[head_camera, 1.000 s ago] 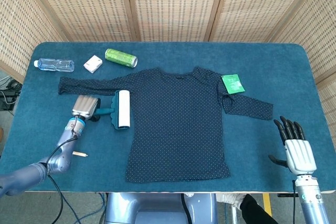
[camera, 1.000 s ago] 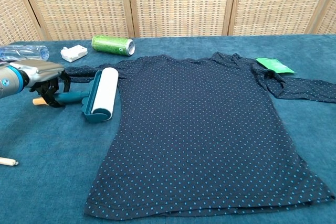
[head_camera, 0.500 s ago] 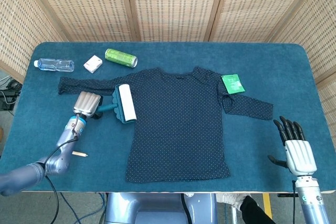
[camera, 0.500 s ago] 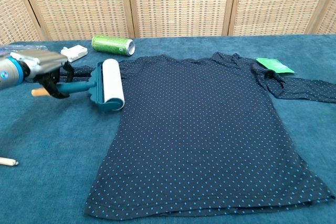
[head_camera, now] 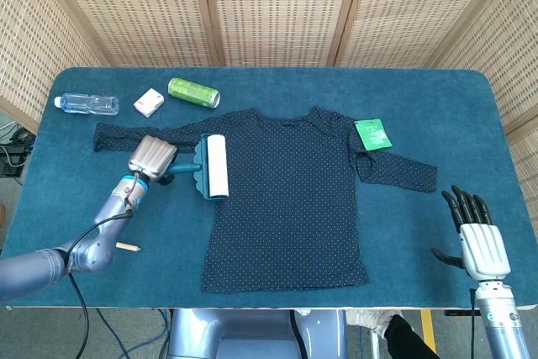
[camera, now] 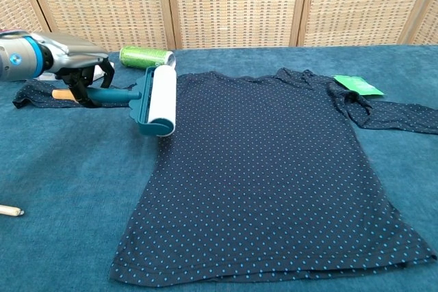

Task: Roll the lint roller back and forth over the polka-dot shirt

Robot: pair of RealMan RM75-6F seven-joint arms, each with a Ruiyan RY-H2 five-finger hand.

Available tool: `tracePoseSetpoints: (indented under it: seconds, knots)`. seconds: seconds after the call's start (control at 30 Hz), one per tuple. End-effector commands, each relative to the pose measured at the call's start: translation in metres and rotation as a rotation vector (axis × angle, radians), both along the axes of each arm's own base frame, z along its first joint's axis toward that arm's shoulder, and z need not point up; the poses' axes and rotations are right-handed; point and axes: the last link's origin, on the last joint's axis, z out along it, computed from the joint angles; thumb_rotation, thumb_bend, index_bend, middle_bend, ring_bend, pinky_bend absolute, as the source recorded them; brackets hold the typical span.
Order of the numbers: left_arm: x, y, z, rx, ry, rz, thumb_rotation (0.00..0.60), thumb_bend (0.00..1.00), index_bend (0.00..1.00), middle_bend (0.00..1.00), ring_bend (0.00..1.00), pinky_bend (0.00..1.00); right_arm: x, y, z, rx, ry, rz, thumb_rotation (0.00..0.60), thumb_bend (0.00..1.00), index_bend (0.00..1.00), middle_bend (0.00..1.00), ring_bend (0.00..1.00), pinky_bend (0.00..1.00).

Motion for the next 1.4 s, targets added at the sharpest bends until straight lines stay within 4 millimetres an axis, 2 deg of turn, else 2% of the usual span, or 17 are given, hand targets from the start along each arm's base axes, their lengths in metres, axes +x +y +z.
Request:
tracePoseSetpoints:
  seconds: [0.03,0.57,0.73,0.83,0.93,1.17,1.4]
  knots:
    - [0.010,0.001,-0.009,-0.047,0.026,0.018,0.600,0.65,0.89,0.82,0.71,0.70,-0.001,-0.001,0.000,0.002,0.001,-0.006,0.600,0.03,0.00,0.00,0.00,0.00]
    - [0.031,0.011,-0.036,-0.118,0.157,-0.004,0.600,0.65,0.89,0.82,0.71,0.70,-0.007,-0.005,-0.003,0.019,0.002,-0.034,0.600,0.03,0.00,0.00,0.00,0.00]
    - [0.044,0.013,-0.052,-0.133,0.189,-0.022,0.600,0.65,0.89,0.82,0.71,0.70,-0.008,-0.006,-0.003,0.023,-0.008,-0.037,0.600,0.03,0.00,0.00,0.00,0.00]
    - [0.056,0.013,-0.062,-0.139,0.197,-0.033,0.600,0.65,0.89,0.82,0.71,0.70,-0.009,-0.006,-0.003,0.026,-0.013,-0.040,0.600,0.03,0.00,0.00,0.00,0.00]
    - [0.082,0.012,-0.078,-0.152,0.202,-0.060,0.600,0.65,0.89,0.82,0.71,0.70,-0.010,-0.007,-0.003,0.034,-0.022,-0.042,0.600,0.03,0.00,0.00,0.00,0.00]
    - [0.125,0.011,-0.103,-0.156,0.207,-0.076,0.600,0.65,0.89,0.82,0.71,0.70,-0.010,-0.007,-0.004,0.048,-0.029,-0.038,0.600,0.03,0.00,0.00,0.00,0.00]
    - [0.150,0.008,-0.123,-0.164,0.211,-0.071,0.600,0.65,0.89,0.82,0.71,0.70,-0.011,-0.007,-0.002,0.043,-0.038,-0.042,0.600,0.03,0.00,0.00,0.00,0.00]
